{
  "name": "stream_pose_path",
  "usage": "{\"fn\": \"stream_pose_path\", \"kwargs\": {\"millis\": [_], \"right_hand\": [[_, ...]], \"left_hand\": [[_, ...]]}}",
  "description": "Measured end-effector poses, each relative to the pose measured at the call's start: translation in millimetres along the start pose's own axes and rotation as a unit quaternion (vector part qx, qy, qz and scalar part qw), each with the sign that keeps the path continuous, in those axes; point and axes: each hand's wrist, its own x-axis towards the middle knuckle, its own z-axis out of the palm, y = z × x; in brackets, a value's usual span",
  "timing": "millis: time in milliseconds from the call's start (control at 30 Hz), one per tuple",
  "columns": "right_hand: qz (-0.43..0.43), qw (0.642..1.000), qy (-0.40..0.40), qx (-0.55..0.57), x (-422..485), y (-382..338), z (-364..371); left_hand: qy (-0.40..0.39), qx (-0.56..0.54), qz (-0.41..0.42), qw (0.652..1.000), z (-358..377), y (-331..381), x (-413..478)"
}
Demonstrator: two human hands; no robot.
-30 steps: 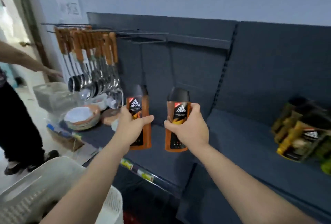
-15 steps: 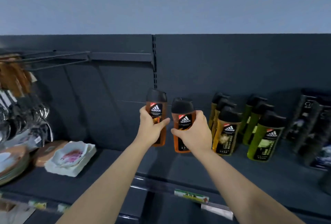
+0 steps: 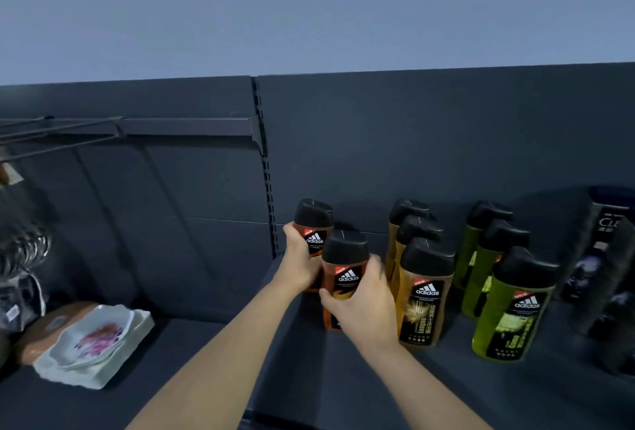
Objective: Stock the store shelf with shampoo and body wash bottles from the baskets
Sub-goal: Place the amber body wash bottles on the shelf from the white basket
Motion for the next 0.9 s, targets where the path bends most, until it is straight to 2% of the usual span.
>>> {"fn": "stream_pose_path", "kwargs": {"millis": [67, 167, 333, 433, 600, 900], "right_hand": [[-0.011, 1.0, -0.001, -0.018, -1, 2, 2], [-0.028, 0.999, -0.012, -0.043, 0, 4, 2], [-0.032, 0.998, -0.022, -0.05, 2, 6, 3], [-0.036, 0.998, -0.018, -0.049, 3, 7, 3], [-0.04, 0.998, -0.007, -0.046, 4, 5, 8], [-0.027, 0.999, -0.002, -0.04, 1, 6, 12]], "left_hand": [[0.009, -0.08, -0.033, 0.996, 6, -5, 12], [-0.038, -0.108, -0.043, 0.993, 13, -2, 22], [-0.043, -0.143, -0.05, 0.987, 18, -7, 36], [-0.023, -0.095, -0.024, 0.995, 17, -15, 42], [-0.069, 0.021, 0.006, 0.997, 7, -14, 34], [-0.077, 0.039, 0.013, 0.996, 6, -11, 35]]}}
